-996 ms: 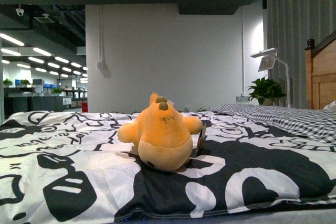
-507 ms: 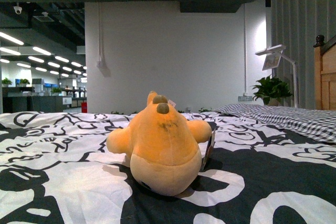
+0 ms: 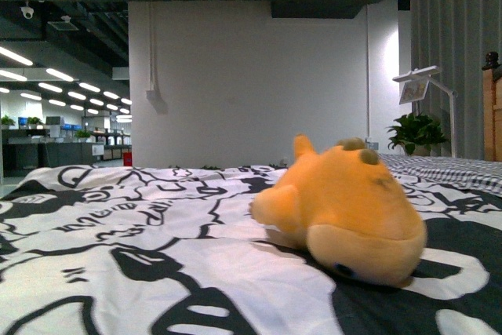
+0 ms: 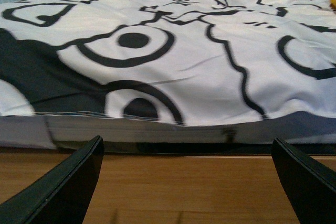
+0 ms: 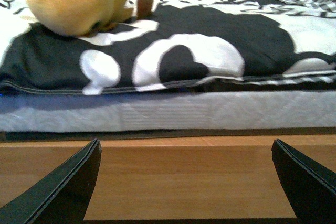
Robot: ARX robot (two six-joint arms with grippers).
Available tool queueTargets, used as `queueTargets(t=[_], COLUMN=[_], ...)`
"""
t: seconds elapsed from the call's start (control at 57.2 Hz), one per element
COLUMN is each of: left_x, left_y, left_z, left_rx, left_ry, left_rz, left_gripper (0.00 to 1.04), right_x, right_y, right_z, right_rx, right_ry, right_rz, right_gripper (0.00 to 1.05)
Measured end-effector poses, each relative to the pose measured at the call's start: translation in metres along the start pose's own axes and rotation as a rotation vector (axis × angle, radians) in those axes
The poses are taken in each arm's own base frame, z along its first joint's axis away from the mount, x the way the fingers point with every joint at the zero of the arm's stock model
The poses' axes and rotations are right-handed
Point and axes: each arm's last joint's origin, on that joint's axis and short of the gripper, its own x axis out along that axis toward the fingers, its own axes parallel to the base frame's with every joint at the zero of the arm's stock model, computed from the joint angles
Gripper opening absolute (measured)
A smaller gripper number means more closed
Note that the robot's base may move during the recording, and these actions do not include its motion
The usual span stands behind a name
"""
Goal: Put away toys
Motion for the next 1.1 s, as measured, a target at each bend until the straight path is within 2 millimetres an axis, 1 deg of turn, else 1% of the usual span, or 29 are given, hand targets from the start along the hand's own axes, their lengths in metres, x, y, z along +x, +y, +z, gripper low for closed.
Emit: queueTargets(t=[0.437, 0.489, 0.559, 0.612, 0.664, 0.751, 1.031, 1.101], left_x=[0.000, 0.000, 0.000, 0.000, 0.000, 0.000, 0.000, 0.000], left_y=[0.000, 0.000, 0.000, 0.000, 0.000, 0.000, 0.000, 0.000], left_z=[0.000, 0.000, 0.000, 0.000, 0.000, 0.000, 0.000, 0.000], left_rx=[0.000, 0.000, 0.000, 0.000, 0.000, 0.000, 0.000, 0.000], left_ry=[0.000, 0.000, 0.000, 0.000, 0.000, 0.000, 0.000, 0.000], left_rz=[0.003, 0.002, 0.003, 0.002, 0.003, 0.002, 0.002, 0.002], left_gripper=[0.98, 0.98, 0.98, 0.98, 0.98, 0.98, 0.98, 0.98], right_x=[0.000, 0.001, 0.004, 0.006, 0.010, 0.018, 0.058, 0.072], right_y=[0.000, 0.001, -0.001, -0.001, -0.001, 0.000, 0.007, 0.010], right_z=[0.000, -0.002, -0.006, -0.007, -0.006, 0.003, 0.031, 0.038], right_rx=[0.000, 0.012, 0.023, 0.021, 0.027, 0.046, 0.079, 0.086], right_ry=[0.001, 0.059, 0.138, 0.156, 0.151, 0.123, 0.001, -0.035], right_rz=[0.003, -0.075, -0.235, -0.280, -0.298, -0.284, -0.220, -0.203], right_gripper=[0.98, 0.98, 0.98, 0.98, 0.98, 0.98, 0.98, 0.98])
